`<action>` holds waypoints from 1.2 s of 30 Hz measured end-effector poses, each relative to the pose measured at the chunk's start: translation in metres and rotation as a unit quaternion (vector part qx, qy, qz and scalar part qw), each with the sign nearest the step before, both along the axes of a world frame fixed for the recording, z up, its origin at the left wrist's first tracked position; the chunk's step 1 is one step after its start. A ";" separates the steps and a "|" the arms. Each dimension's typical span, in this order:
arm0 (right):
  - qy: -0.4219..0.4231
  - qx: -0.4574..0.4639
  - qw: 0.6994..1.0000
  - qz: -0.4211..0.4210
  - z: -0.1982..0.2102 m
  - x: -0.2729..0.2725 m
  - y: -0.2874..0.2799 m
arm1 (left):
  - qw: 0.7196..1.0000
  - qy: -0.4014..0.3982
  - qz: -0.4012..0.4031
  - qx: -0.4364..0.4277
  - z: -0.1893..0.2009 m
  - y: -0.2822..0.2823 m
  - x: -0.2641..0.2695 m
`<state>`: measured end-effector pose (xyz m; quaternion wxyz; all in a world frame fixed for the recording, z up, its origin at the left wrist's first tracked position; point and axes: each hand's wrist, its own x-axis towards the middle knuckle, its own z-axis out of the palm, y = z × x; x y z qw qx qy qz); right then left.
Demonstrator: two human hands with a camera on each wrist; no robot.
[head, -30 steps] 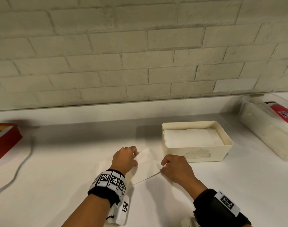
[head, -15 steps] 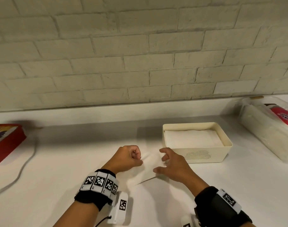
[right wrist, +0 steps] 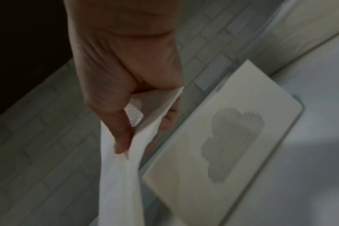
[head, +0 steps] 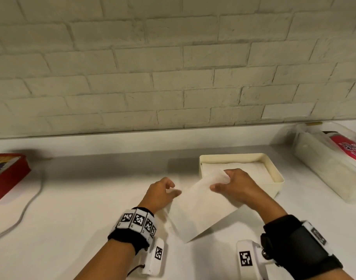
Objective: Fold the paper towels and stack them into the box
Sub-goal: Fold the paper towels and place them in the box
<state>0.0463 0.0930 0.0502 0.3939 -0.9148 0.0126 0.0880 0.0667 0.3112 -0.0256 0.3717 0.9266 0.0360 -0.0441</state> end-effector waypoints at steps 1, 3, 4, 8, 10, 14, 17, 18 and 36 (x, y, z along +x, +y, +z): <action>-0.002 -0.026 1.000 -0.004 0.005 0.001 -0.006 | 0.998 0.004 -0.014 0.068 -0.009 0.002 0.001; -0.001 -0.075 0.997 -0.012 0.015 0.003 -0.017 | 0.989 0.039 -0.045 0.136 -0.021 0.005 0.001; 0.004 -0.096 0.995 -0.014 0.019 0.003 -0.022 | 0.986 0.052 -0.052 0.147 -0.025 0.006 0.001; 0.018 -0.132 0.991 -0.012 0.027 0.005 -0.036 | 0.983 0.068 -0.054 0.161 -0.033 0.010 0.004; 0.021 -0.135 0.991 -0.014 0.027 0.005 -0.039 | 0.982 0.086 -0.063 0.156 -0.031 0.010 0.007; 0.019 -0.128 0.991 -0.016 0.026 0.005 -0.040 | 0.984 0.112 -0.068 0.123 -0.030 0.012 0.008; 0.023 -0.133 0.991 -0.010 0.026 0.005 -0.041 | 0.988 0.081 -0.056 0.122 -0.032 0.011 0.009; 0.024 -0.130 0.991 -0.009 0.027 0.004 -0.040 | 0.988 0.069 -0.051 0.129 -0.033 0.010 0.009; 0.020 -0.126 0.992 -0.004 0.031 0.001 -0.041 | 0.982 -0.015 -0.029 0.184 -0.033 0.004 0.011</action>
